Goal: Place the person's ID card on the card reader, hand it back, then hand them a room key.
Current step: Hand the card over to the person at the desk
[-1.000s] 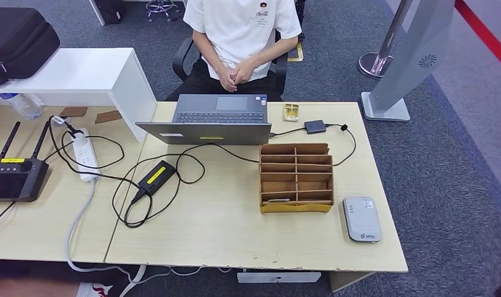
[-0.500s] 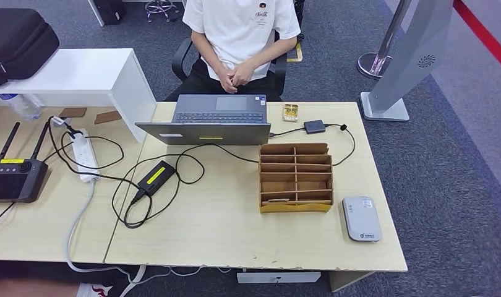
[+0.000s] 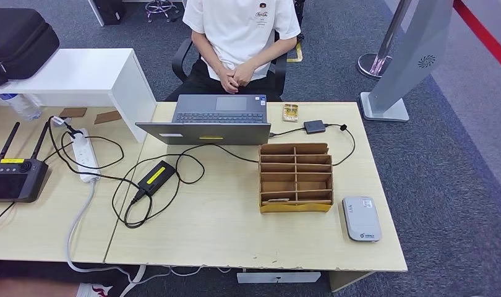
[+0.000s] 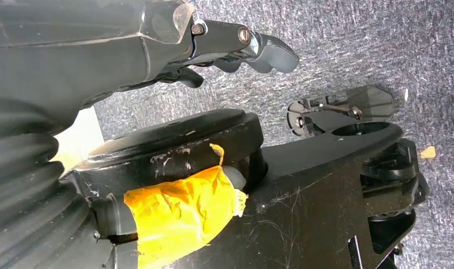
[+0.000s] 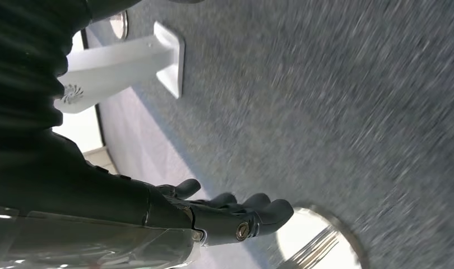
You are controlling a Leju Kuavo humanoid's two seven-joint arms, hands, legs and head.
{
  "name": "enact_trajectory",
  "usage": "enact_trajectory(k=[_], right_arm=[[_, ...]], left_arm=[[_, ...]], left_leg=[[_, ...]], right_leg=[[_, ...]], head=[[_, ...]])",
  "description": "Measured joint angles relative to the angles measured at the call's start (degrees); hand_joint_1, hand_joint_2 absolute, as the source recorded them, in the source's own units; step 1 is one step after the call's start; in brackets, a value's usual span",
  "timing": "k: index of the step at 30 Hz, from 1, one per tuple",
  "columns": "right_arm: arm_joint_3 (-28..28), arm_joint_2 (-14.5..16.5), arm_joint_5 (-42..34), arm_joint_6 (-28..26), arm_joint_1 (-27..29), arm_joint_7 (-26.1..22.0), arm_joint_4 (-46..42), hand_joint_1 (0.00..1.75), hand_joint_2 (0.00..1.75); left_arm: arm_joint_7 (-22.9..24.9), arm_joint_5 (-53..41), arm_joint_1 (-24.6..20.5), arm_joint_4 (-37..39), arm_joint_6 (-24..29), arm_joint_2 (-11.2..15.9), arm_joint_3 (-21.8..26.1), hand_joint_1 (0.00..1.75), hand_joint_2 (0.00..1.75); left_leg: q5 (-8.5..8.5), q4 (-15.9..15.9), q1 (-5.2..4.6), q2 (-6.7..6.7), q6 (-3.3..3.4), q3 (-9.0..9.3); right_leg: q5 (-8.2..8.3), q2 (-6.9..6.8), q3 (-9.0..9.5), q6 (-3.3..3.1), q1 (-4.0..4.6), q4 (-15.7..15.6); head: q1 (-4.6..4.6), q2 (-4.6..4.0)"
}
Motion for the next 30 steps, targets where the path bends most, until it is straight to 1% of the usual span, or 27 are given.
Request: enact_trajectory(k=[6, 10, 13, 15, 17, 19, 22, 23, 26, 27, 28, 29, 30], right_arm=[[0.32, 5.13, 1.29, 3.92, -0.19, -0.16, 0.18, 0.0, 1.75], [1.5, 7.98, 3.28, 5.02, -0.36, -1.73, 0.17, 0.0, 1.75], [2.5, 9.87, 4.03, 6.41, -0.65, -3.37, 0.17, 0.0, 1.75], [2.86, 11.0, 3.5, 8.59, -0.88, -4.38, 0.18, 0.0, 1.75], [2.95, 11.8, 2.87, 10.71, -1.04, -5.33, 0.19, 0.0, 1.75], [2.98, 12.22, 2.83, 11.21, -1.09, -5.96, 0.19, 0.0, 1.75], [2.97, 12.29, 2.11, 11.49, -1.1, -6.02, 0.18, 0.0, 1.75], [2.95, 12.28, 1.79, 11.81, -1.1, -5.89, 0.18, 0.0, 1.75], [2.91, 12.19, 1.56, 11.42, -1.05, -5.92, 0.16, 0.0, 1.75], [2.7, 12.16, 1.0, 9.7, -0.99, -6.33, 0.11, 0.0, 1.75], [2.2, 12.13, -0.16, 6.3, -0.89, -6.92, -0.03, 0.0, 1.75], [1.31, 12.11, -1.76, 0.95, -0.71, -7.51, -0.27, 0.0, 1.75], [-0.1, 12.12, -3.29, -5.9, -0.37, -7.98, -0.89, 0.0, 1.75]], left_arm=[[1.12, -0.12, -0.18, 0.0, 0.47, -0.1, 0.01, 0.0, 1.75], [2.09, -0.5, -0.38, 0.0, 0.71, -0.29, 0.01, 0.0, 1.75], [2.17, -0.73, -0.42, 0.0, 0.69, -0.37, 0.01, 0.0, 1.75], [2.26, -1.02, -0.45, 0.0, 0.38, -0.39, -0.01, 0.0, 1.75], [2.34, -1.21, -0.5, 0.0, -0.04, -0.4, -0.04, 0.0, 1.75], [2.32, -1.15, -0.52, 0.0, -0.27, -0.4, -0.05, 0.0, 1.75], [2.44, -0.94, -0.5, 0.0, 0.15, -0.34, -0.07, 0.0, 0.44], [2.62, -0.89, -0.47, 0.0, 0.53, -0.32, -0.07, 0.0, 0.44], [3.11, -0.72, -0.35, 0.0, 2.88, -0.27, -0.08, 0.0, 1.75], [2.92, -0.26, -0.3, 0.0, 5.12, -0.21, -0.01, 0.0, 1.75], [2.36, 0.68, -0.22, 0.02, 8.7, -0.14, 0.23, 0.0, 1.75], [1.46, 2.07, -0.12, 0.21, 13.13, -0.06, 0.67, 0.0, 1.31], [0.26, 3.87, 0.02, 0.73, 17.78, 0.12, 1.32, 0.0, 0.87]], left_leg=[[0.01, -0.01, 0.0, 0.0, -0.02, -0.01], [0.01, -0.01, 0.0, 0.0, -0.03, -0.01], [0.02, -0.01, 0.0, 0.0, -0.03, 0.0], [0.02, -0.01, 0.0, 0.0, -0.03, 0.0], [0.02, -0.01, -0.01, 0.0, -0.03, 0.0], [0.02, -0.01, -0.02, 0.0, -0.03, 0.0], [0.01, -0.01, -0.02, 0.0, -0.03, -0.01], [0.01, 0.0, -0.02, 0.0, -0.03, -0.01], [0.0, 0.0, -0.01, 0.01, -0.05, -0.01], [-0.01, 0.0, -0.01, 0.01, -0.06, -0.01], [-0.01, 0.0, -0.01, 0.02, -0.07, -0.01], [-0.01, 0.0, -0.01, 0.04, -0.07, 0.0], [-0.02, -0.01, 0.0, 0.04, -0.08, 0.0]], right_leg=[[0.0, 0.0, 0.01, -0.01, 0.0, 0.0], [0.0, 0.0, 0.01, -0.01, 0.0, 0.0], [0.0, 0.01, 0.01, -0.01, 0.0, 0.0], [0.0, 0.01, 0.01, -0.01, 0.0, 0.0], [0.0, 0.01, 0.01, -0.01, -0.01, 0.0], [0.0, 0.01, 0.01, -0.01, -0.01, 0.0], [0.0, 0.01, 0.01, -0.01, -0.01, 0.0], [0.0, 0.01, 0.01, -0.01, -0.01, 0.0], [0.0, 0.01, 0.01, -0.01, -0.01, -0.01], [0.0, 0.02, 0.01, -0.01, -0.01, -0.01], [0.0, 0.03, 0.0, -0.01, -0.01, 0.0], [0.0, 0.04, 0.0, -0.01, -0.01, 0.0], [-0.01, 0.05, 0.0, -0.03, 0.0, 0.0]], head=[[0.0, 0.0], [0.01, 0.0], [0.0, 0.0], [0.0, 0.0], [0.01, 0.0], [0.01, 0.0], [0.01, 0.0], [0.01, 0.0], [0.01, 0.0], [0.01, 0.0], [0.01, 0.0], [0.0, 0.0], [0.01, 0.0]])
